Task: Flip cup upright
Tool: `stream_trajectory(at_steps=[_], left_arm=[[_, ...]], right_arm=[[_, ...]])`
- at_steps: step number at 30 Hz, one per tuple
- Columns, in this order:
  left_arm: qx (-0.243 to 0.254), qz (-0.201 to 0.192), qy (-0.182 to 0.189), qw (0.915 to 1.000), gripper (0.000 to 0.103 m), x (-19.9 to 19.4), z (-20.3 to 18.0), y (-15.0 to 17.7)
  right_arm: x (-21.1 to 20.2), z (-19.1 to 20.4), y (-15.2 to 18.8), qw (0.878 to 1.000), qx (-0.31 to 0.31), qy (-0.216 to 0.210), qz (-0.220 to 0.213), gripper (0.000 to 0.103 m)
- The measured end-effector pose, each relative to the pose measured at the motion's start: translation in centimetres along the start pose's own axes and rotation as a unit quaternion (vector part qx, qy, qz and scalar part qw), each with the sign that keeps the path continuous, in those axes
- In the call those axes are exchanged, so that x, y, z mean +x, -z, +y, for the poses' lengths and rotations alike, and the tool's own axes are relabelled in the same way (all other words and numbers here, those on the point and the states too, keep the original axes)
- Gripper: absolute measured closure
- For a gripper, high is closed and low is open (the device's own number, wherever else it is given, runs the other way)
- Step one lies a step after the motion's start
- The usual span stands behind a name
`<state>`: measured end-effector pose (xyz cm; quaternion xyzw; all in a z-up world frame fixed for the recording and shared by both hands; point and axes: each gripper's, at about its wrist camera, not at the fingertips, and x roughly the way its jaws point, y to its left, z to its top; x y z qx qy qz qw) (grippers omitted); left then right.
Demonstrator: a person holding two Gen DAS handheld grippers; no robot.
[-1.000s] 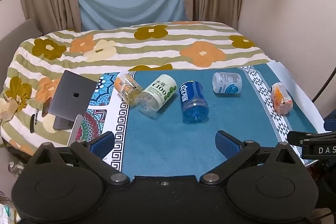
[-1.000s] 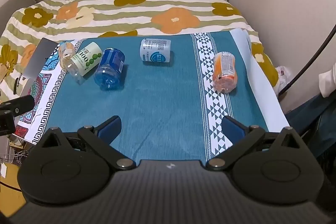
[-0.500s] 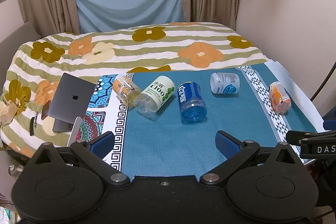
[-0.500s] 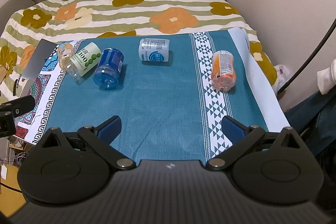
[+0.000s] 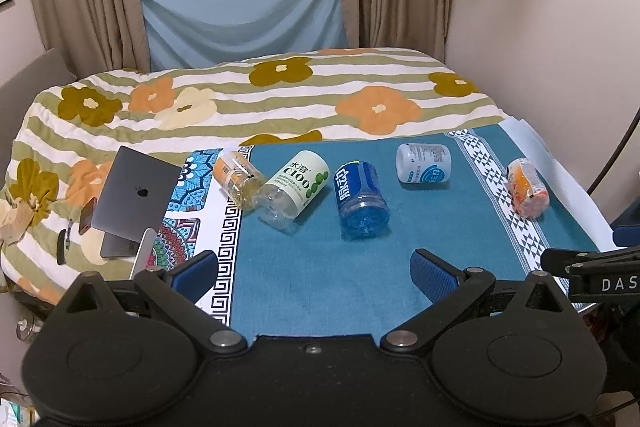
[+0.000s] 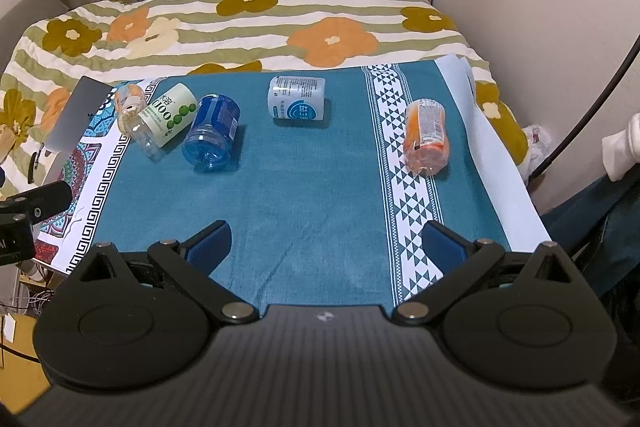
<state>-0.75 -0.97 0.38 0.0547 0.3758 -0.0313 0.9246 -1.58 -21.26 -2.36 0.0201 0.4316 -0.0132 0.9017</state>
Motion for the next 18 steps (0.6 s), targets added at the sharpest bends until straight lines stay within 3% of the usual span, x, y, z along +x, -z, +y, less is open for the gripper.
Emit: stream_trajectory(at_steps=[18], left_arm=[[-0.004,-0.007,0.0,1.0,0.0,-0.6,-0.13,0.03]], right_arm=[[-0.43,-0.08,0.19,1.0,0.0,-0.003,-0.008,0.0]])
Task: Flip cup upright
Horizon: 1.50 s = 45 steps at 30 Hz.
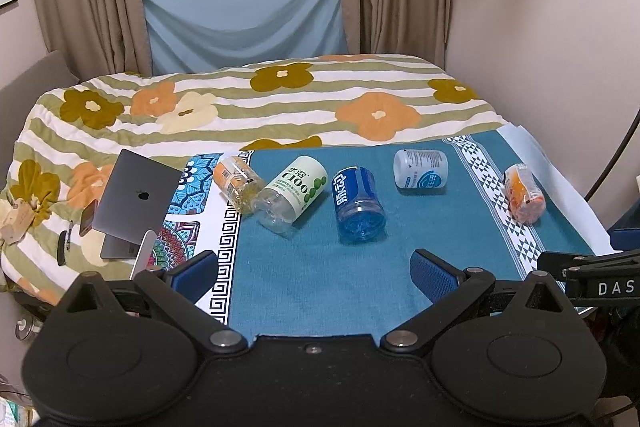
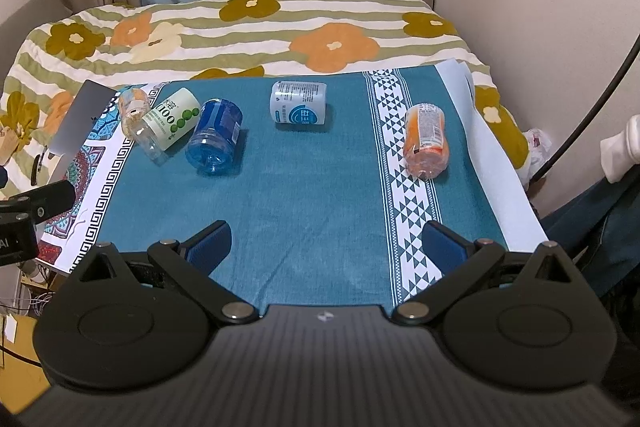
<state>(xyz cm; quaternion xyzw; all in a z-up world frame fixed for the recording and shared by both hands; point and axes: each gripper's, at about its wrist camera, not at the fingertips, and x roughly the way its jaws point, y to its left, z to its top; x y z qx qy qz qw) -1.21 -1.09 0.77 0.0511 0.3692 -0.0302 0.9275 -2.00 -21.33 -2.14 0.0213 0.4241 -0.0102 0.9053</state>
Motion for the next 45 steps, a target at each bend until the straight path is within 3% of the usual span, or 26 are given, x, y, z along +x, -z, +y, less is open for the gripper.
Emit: stream_trajectory(at_steps=[33,38,45], left_arm=[[-0.01,0.007,0.001,0.9999,0.0,-0.1,-0.1,0.5],[0.003,-0.004,0.007,1.0,0.0,0.4,-1.2,-0.7],[0.043,-0.032,0.029,0.9981,0.0,2.2,-3.8,-4.7]], right_arm=[[0.0,0.0,0.2,1.0,-0.001,-0.004,0.003,0.0],[0.2,-0.6,0.1,1.0,-0.006,-0.005,0.005,0.0],[1.0,-3.6,-0.9,1.0,-0.016,-0.01,0.004,0.0]])
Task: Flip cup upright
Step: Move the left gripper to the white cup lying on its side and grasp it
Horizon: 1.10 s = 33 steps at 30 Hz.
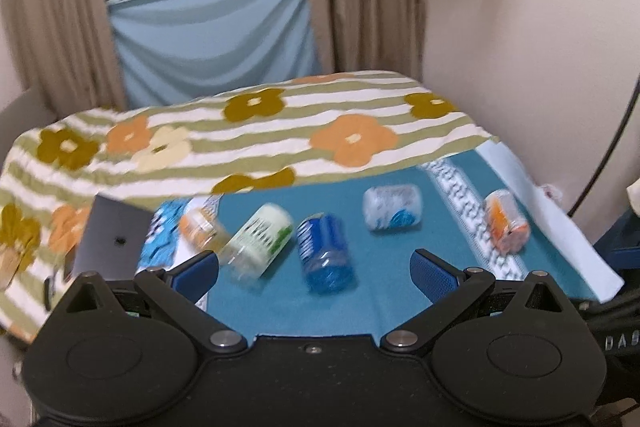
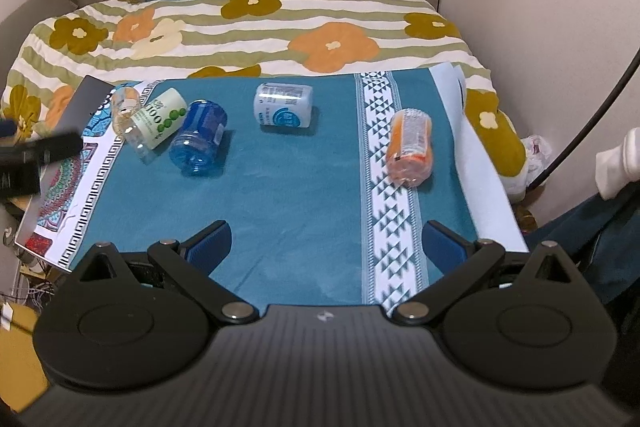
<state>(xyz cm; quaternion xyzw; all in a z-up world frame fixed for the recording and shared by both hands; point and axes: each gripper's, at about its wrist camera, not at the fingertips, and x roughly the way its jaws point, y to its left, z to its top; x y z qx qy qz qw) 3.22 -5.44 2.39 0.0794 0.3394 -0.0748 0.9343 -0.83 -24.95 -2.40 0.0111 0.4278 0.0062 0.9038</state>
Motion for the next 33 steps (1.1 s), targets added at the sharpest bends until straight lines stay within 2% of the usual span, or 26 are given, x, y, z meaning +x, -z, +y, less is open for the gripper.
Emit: stream_trajectory(at_steps=[7,11,20,23,26,30,33], left_arm=[[0.069,-0.006,0.024,0.9973,0.0,4.0,-2.0,-3.1],[0.129,0.0,0.038,0.9909,0.0,7.5,-3.3,-4.7],[0.233,0.08,0.106,0.9634,0.0,18.1,-4.8,-7.8],[0.274,0.092,0.116,0.9503,0.0,20.6,-5.5,-8.0],[0.318,0.112,0.134,0.9319,0.0,23.1,-6.4,-7.8],[0.377,0.135,0.164,0.9016,0.0,25.4,-7.4,-7.1],[0.413,0.139,0.179,0.8821,0.0,26.8,-8.1,-6.8]], right_arm=[[1.8,-2.7,-1.1,1.0,-0.012,0.004,0.002,0.0],[2.9,-3.6,-1.6,1.0,0.005,0.0,0.01,0.0],[6.1,-5.0,-2.8,0.996,0.07,0.025,0.04,0.0],[7.3,-5.4,-3.2,0.994,0.089,0.04,0.053,0.0],[8.6,-5.8,-3.6,0.99,0.114,0.049,0.063,0.0],[10.1,-6.2,-3.9,0.985,0.14,0.061,0.078,0.0],[11.1,-6.6,-4.1,0.981,0.158,0.068,0.089,0.0]])
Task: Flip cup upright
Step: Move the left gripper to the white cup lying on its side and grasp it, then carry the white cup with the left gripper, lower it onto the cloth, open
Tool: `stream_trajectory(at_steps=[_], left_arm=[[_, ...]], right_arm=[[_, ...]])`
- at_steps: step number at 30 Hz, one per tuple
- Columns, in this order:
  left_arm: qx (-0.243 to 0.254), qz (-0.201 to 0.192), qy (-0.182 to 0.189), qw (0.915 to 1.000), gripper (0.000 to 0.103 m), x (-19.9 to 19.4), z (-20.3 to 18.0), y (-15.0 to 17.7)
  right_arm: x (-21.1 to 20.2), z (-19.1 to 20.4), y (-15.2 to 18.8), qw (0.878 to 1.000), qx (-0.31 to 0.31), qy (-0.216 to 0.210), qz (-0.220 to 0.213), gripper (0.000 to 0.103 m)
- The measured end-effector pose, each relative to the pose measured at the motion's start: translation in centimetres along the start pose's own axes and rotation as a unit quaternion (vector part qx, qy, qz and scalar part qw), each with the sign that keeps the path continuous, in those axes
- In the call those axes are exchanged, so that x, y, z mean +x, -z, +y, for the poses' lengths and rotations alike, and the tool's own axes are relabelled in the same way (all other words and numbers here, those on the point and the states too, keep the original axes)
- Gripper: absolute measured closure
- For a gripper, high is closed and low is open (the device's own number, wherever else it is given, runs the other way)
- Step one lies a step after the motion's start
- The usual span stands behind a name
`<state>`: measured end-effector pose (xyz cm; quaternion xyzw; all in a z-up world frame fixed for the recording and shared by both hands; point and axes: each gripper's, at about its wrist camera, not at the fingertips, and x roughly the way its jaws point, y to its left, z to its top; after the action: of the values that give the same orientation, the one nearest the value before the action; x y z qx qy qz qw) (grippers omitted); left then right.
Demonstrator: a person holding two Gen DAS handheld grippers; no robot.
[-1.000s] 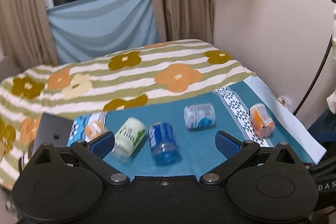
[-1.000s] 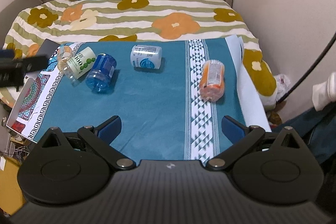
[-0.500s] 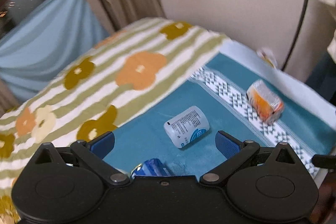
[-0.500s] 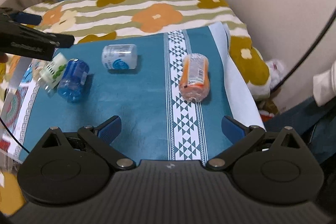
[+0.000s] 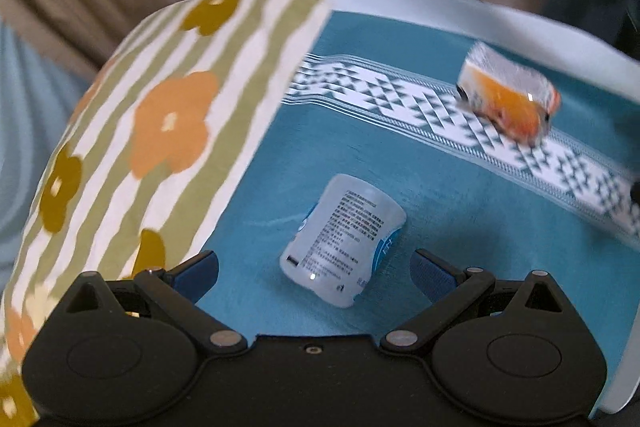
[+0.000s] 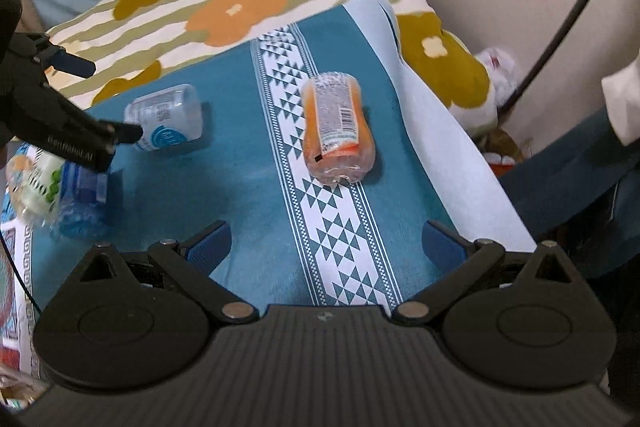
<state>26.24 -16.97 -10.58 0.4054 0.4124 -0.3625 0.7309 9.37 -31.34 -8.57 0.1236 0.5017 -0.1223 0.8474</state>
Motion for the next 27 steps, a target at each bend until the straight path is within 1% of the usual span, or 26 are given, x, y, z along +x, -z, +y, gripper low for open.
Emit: stream_trajectory(at_steps=[3,6,8,9,10,12,14,16,21,27], left_arm=[[0.038,0.006,0.013,0.9992,0.0,1.5,-0.2,-0.5],[0.071,0.007,0.017,0.9973,0.0,2.9,-0.4,-0.8],[0.085,0.011,0.023,0.9961,0.002,3.7,-0.5,-1.0],[0.089,0.013,0.027,0.9956,0.005,4.0,-0.5,-1.0],[0.092,0.016,0.031,0.9952,0.009,4.3,-0.5,-1.0],[0.096,0.026,0.04,0.9942,0.012,5.0,-0.6,-1.0],[0.1,0.03,0.046,0.9935,0.017,5.4,-0.6,-1.0],[0.103,0.034,0.055,0.9926,0.031,5.7,-0.7,-1.0],[0.114,0.023,0.055,0.9917,0.032,5.5,-1.2,-0.8],[0.09,0.019,0.055,0.9942,0.032,4.5,-1.4,-0.7]], right_arm=[[0.7,0.1,-0.3,1.0,0.012,0.009,0.01,0.0],[1.3,0.2,-0.5,0.999,0.024,0.016,0.018,0.0],[1.7,0.1,-0.6,0.999,0.033,0.02,0.023,0.0],[1.8,0.0,-0.7,0.999,0.036,0.022,0.025,0.0],[1.9,-0.1,-0.7,0.999,0.04,0.025,0.027,0.0],[2.2,-0.2,-0.8,0.998,0.046,0.028,0.03,0.0],[2.3,-0.3,-0.9,0.998,0.052,0.03,0.033,0.0],[2.5,-0.4,-1.0,0.997,0.058,0.031,0.034,0.0],[2.8,-0.3,-1.1,0.997,0.063,0.029,0.035,0.0],[2.6,-0.2,-1.2,0.997,0.06,0.025,0.032,0.0]])
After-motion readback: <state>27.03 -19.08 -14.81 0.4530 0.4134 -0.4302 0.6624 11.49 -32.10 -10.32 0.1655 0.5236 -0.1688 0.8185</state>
